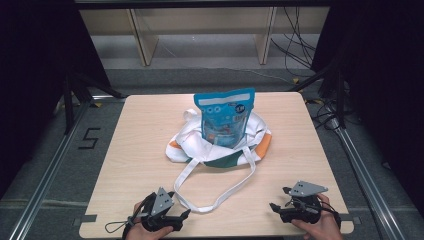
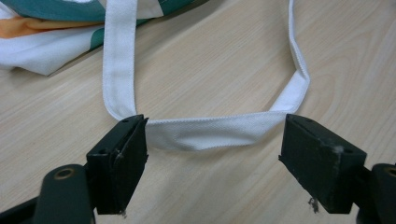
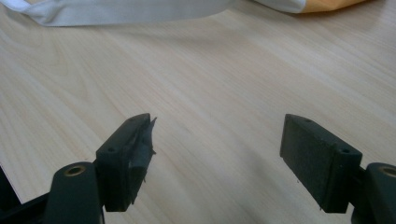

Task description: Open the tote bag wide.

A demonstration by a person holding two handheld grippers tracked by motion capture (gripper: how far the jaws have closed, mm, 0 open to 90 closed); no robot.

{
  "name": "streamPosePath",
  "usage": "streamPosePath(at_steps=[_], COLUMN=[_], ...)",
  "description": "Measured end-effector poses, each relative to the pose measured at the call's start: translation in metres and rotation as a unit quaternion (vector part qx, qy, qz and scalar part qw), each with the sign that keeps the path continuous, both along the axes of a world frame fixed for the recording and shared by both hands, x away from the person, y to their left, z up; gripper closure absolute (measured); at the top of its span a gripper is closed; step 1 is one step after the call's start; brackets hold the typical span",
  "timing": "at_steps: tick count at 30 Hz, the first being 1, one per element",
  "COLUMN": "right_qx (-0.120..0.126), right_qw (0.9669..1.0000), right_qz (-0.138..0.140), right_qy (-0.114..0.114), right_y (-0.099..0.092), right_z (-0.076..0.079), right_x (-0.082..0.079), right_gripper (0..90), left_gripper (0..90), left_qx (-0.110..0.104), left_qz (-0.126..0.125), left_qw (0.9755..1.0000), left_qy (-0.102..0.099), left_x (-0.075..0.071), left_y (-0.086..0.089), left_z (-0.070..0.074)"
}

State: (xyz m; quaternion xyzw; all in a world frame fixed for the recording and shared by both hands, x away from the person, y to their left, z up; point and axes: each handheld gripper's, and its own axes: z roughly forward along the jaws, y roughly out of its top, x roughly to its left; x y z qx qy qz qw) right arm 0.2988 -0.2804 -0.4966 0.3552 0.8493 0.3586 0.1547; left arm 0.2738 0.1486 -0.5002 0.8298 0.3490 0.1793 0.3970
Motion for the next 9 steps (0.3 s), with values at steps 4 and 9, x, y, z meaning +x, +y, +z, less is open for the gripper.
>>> streamPosePath(at_steps=[4, 9], right_qx=[0.000, 0.006], right_qw=[1.0000, 0.9999], right_qz=[0.003, -0.004], right_qy=[-0.004, 0.009], right_y=[-0.0003, 0.0003], right_z=[-0.0001, 0.0004], right_x=[0.0007, 0.0001], right_gripper=[26.5, 26.5], left_gripper=[22.2, 22.2], left_qx=[0.014, 0.006], left_qz=[-0.010, 0.001], left_qw=[0.9998, 1.0000], left_qy=[-0.005, -0.001], left_x=[0.0018, 0.0021], left_y=[0.0026, 0.0024], left_z=[0.0010, 0.0006])
